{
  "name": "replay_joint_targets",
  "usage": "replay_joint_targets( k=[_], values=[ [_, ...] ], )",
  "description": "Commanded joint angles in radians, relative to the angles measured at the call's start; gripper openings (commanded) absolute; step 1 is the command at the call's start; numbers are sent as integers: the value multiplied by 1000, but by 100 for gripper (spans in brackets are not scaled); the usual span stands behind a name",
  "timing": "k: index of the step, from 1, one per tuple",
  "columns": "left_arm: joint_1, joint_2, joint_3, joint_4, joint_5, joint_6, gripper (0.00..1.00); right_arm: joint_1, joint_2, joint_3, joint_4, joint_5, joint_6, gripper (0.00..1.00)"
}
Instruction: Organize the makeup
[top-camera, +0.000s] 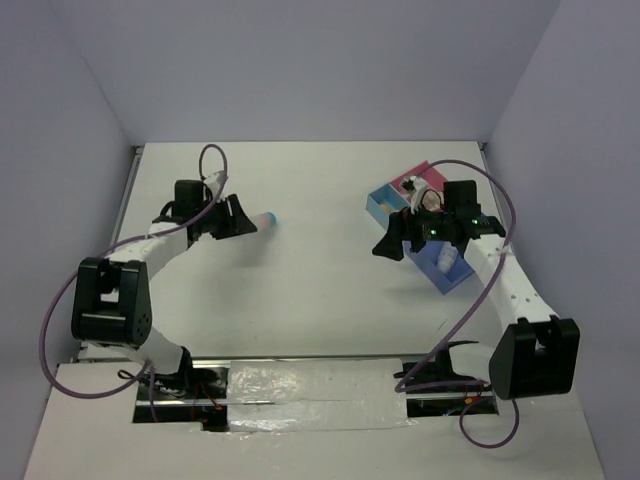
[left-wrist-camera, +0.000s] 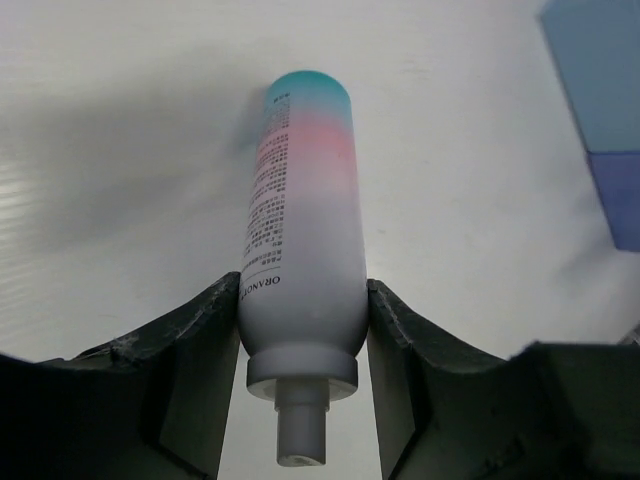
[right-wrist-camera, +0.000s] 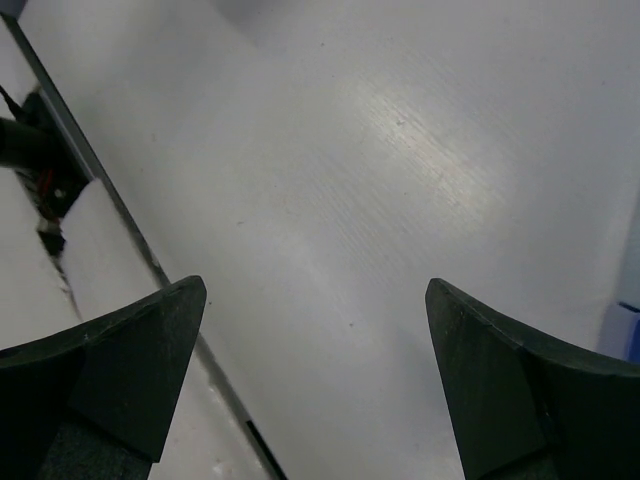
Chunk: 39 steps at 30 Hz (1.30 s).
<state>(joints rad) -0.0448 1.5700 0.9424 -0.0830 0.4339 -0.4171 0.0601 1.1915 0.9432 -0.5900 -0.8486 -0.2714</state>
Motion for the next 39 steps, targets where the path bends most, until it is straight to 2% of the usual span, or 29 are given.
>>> replay_joint_targets(
  k=[1, 6, 9, 11, 12, 15, 16, 19, 22, 31, 39],
  values=[
    [-82, -82, -82, 219, 207, -61, 0, 24, 107, 69, 53, 6, 226, 98],
    [-214, -139, -149, 379, 220, -173, 0, 41, 270, 152, 39, -85, 342, 96],
    [-259, -151, -165, 466, 226, -239, 0, 81, 335, 238, 9, -139, 298, 97],
    [-271, -154, -168, 511, 235, -265, 0, 116, 333, 292, -2, -150, 194, 99],
    [-279, -154, -166, 522, 239, -285, 0, 124, 326, 301, -5, -153, 53, 100],
    [-288, -159, -156, 528, 259, -298, 0, 139, 240, 270, -1, -211, -208, 100],
    [-293, -160, -151, 519, 261, -293, 0, 147, 188, 238, 5, -207, -353, 100],
    [-306, -162, -133, 476, 275, -278, 0, 208, 140, 212, -27, -150, -574, 100],
    [-320, -163, -126, 459, 284, -275, 0, 283, 137, 207, -44, -72, -664, 100],
    [-374, -174, -122, 442, 286, -288, 0, 481, 181, 236, 75, 189, -715, 100],
    [-397, -203, -142, 454, 270, -305, 0, 563, 240, 247, 85, 287, -767, 98]
  ],
)
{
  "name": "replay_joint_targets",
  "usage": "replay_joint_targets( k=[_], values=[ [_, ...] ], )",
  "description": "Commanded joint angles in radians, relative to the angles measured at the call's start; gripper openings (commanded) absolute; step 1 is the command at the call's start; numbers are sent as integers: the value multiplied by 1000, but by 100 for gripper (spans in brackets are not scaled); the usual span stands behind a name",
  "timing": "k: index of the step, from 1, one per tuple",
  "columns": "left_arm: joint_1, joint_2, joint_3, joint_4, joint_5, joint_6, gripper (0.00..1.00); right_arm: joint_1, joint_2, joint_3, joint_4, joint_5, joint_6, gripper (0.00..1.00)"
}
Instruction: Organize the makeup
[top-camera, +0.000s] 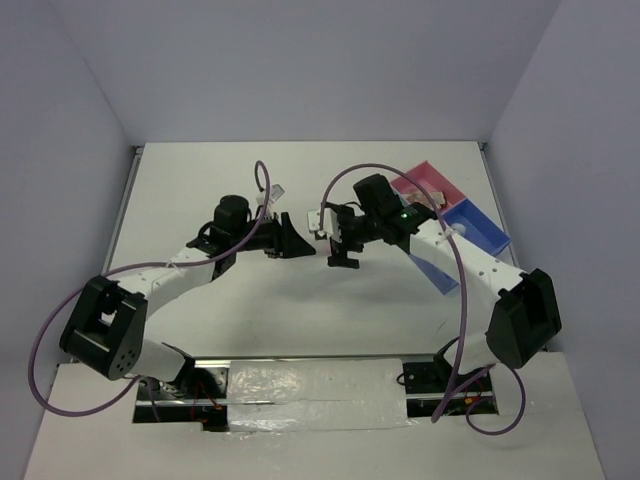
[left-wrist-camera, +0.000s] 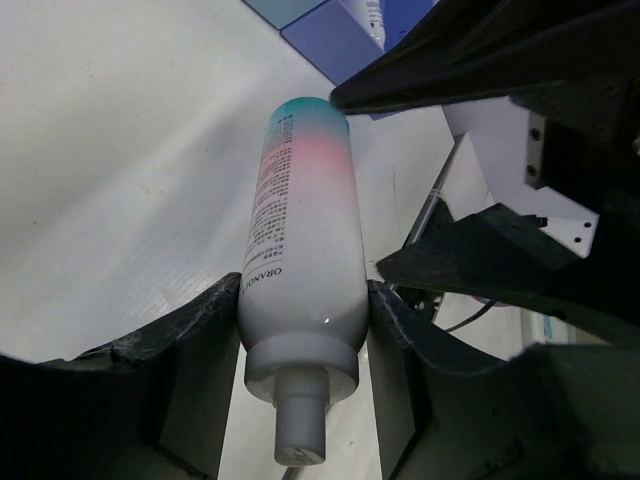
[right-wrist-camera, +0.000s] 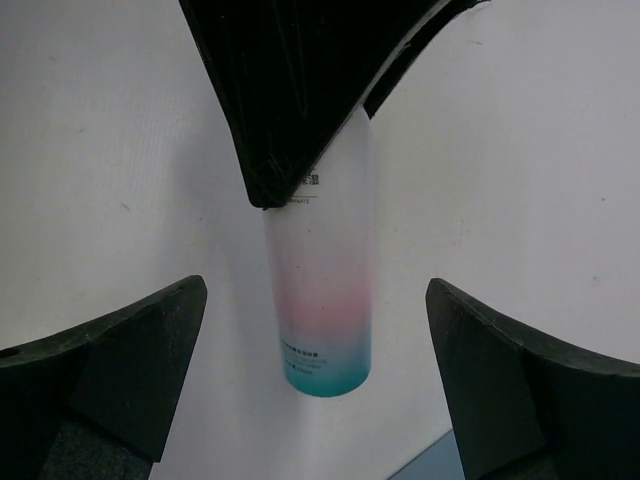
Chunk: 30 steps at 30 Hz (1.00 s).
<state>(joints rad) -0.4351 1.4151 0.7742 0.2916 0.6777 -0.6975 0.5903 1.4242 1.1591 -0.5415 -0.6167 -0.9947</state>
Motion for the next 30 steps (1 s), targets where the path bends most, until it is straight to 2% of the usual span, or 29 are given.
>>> replay_joint_targets(
  k=[1, 6, 7, 9, 10, 13, 17, 19, 23, 25, 27, 30],
  values=[
    [-8, -50, 20, 89, 25, -31, 0, 40, 13, 25, 38, 63, -44, 97],
    [-16, -54, 13, 106, 25, -45, 0, 75, 39, 1, 83, 126, -24, 89],
    [-17, -53, 13, 103, 26, -45, 0, 78, 51, 8, 84, 130, -21, 81],
    [-17, -54, 14, 98, 26, -43, 0, 83, 68, 22, 77, 137, -9, 72],
    [-17, -54, 16, 96, 26, -42, 0, 83, 82, 37, 71, 140, -4, 61],
    [-17, -57, 14, 90, 26, -40, 0, 83, 90, 37, 80, 150, 8, 48],
    [-17, -62, 13, 98, 40, -42, 2, 83, 70, 14, 92, 150, 1, 41],
    [-17, -58, 16, 99, 63, -43, 8, 83, 59, -2, 97, 147, -1, 38],
    [-17, -48, 14, 100, 83, -56, 33, 80, 33, -19, 98, 137, 17, 35],
    [-17, -57, 17, 84, 73, -53, 60, 80, 18, -25, 92, 132, 28, 34],
    [-17, -68, 30, 23, 43, -22, 74, 82, 1, -39, 91, 129, 34, 33],
    [-14, -99, 60, -58, -4, 24, 79, 80, -24, -61, 83, 132, 41, 32]
  ],
)
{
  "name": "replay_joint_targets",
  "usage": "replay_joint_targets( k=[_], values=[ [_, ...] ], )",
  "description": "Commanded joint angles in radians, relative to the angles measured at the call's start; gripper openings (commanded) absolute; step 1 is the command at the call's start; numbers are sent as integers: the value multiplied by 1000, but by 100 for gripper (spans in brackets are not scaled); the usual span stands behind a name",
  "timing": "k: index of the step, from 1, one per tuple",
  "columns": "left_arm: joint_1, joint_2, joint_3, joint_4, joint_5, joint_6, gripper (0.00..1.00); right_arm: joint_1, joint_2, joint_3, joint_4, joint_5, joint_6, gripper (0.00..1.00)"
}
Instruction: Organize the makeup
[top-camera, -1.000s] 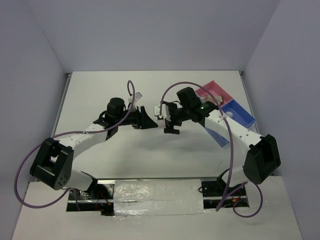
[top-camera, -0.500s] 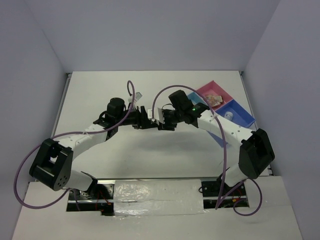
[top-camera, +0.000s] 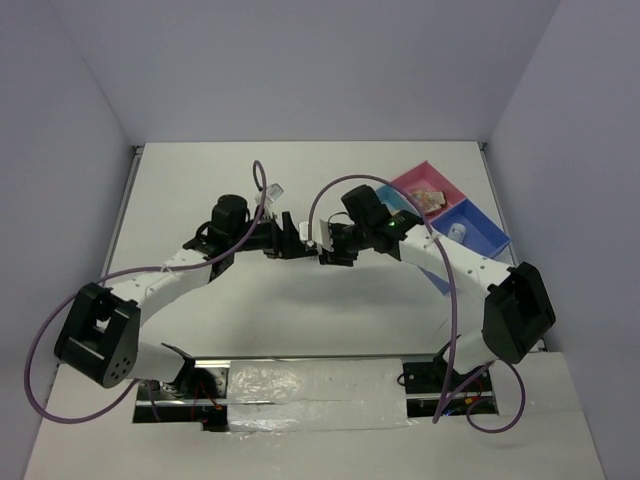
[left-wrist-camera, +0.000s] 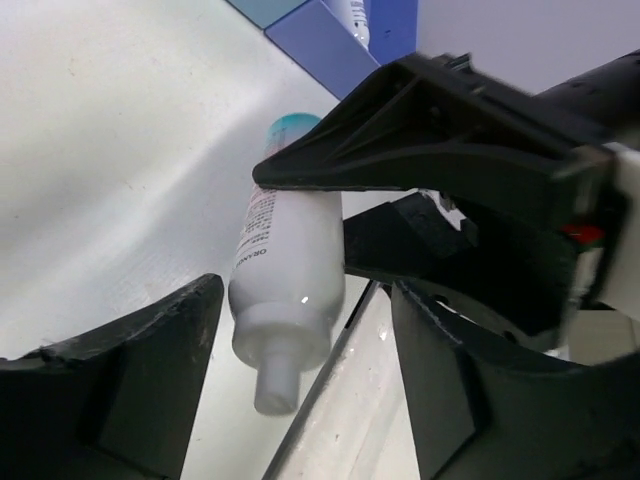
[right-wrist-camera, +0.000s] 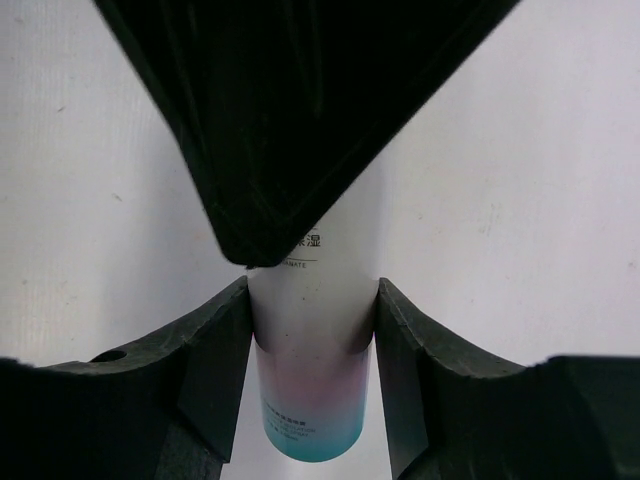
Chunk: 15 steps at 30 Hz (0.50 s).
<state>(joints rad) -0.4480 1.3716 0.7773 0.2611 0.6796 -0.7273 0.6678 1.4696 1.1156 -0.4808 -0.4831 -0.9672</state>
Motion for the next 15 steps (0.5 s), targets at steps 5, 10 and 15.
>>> replay_joint_targets(
  k=[5, 10, 15],
  values=[
    [29, -92, 88, -100, -78, 94, 95, 0, -110, -62, 11, 8, 24, 30],
    [94, -158, 82, -173, -152, 111, 99, -37, -182, -71, -5, 0, 82, 29],
    [206, -267, 42, -215, -225, 114, 99, -216, -252, -40, -41, -81, 258, 27]
  ],
)
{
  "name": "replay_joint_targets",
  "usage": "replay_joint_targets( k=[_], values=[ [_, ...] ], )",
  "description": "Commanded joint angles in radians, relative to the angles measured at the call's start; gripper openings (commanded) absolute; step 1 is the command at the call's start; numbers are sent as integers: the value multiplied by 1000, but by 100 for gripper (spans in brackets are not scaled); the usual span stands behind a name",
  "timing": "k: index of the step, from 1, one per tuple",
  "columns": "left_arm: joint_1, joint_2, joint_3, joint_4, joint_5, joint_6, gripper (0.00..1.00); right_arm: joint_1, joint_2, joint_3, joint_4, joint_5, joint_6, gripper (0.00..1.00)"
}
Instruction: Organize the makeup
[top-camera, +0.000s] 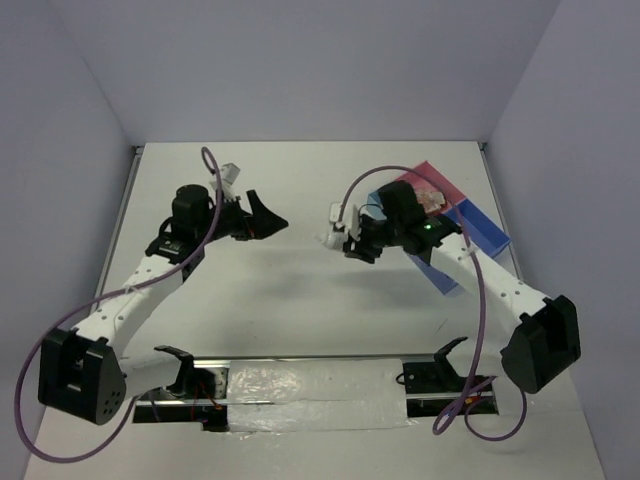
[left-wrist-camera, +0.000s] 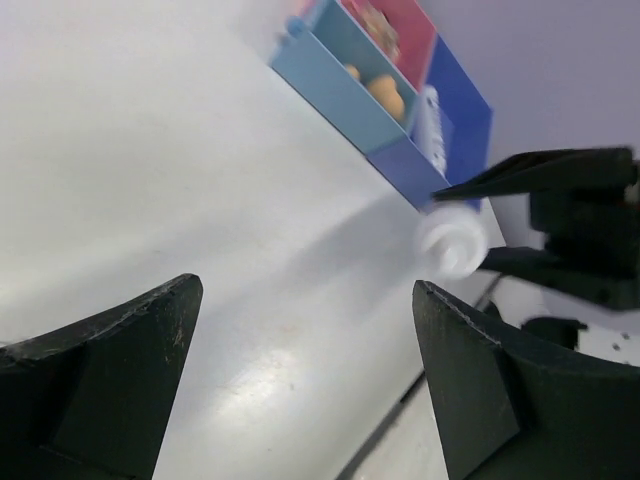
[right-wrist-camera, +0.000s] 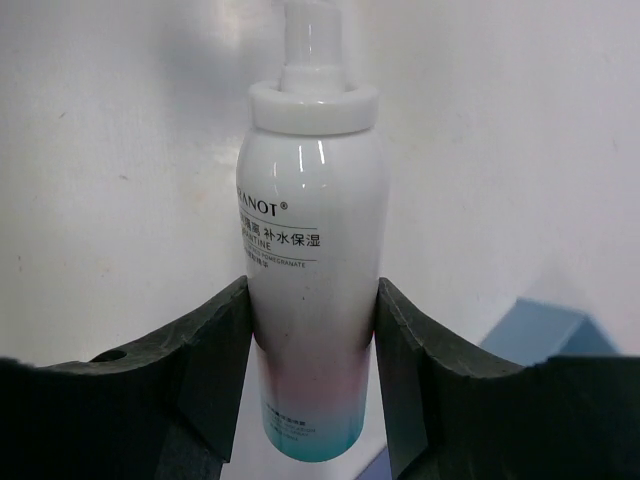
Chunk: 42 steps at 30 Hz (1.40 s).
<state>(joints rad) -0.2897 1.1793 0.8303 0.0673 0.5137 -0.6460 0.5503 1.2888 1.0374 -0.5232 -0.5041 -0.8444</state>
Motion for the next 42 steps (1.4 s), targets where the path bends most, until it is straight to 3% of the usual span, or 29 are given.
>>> replay_joint_targets(
  k=[1, 4, 9, 16, 23, 34, 37, 42],
  values=[
    [64, -89, -26, -29, -67, 32, 99, -137, -80, 42, 0, -69, 178, 26],
    [109, -132, -60, -41, -78, 37, 99, -323, -97, 55, -12, -112, 359, 22],
    [135, -155, -137, 6, -50, 9, 99, -618, -85, 17, -67, -79, 577, 27],
    [136, -162, -211, 80, -40, -34, 99, -878, 23, 19, -113, -1, 797, 27],
    [139, -168, -223, 58, -38, -11, 99, -920, 124, 44, -109, 114, 869, 31],
    [150, -199, -278, 72, -44, -17, 99, -975, 245, 58, -83, 196, 878, 53],
    [153, -193, -280, 74, -47, -14, 99, -981, 262, 69, -84, 214, 874, 60],
    [159, -175, -278, 94, -44, -18, 99, -980, 267, 92, -107, 210, 869, 84]
  ],
)
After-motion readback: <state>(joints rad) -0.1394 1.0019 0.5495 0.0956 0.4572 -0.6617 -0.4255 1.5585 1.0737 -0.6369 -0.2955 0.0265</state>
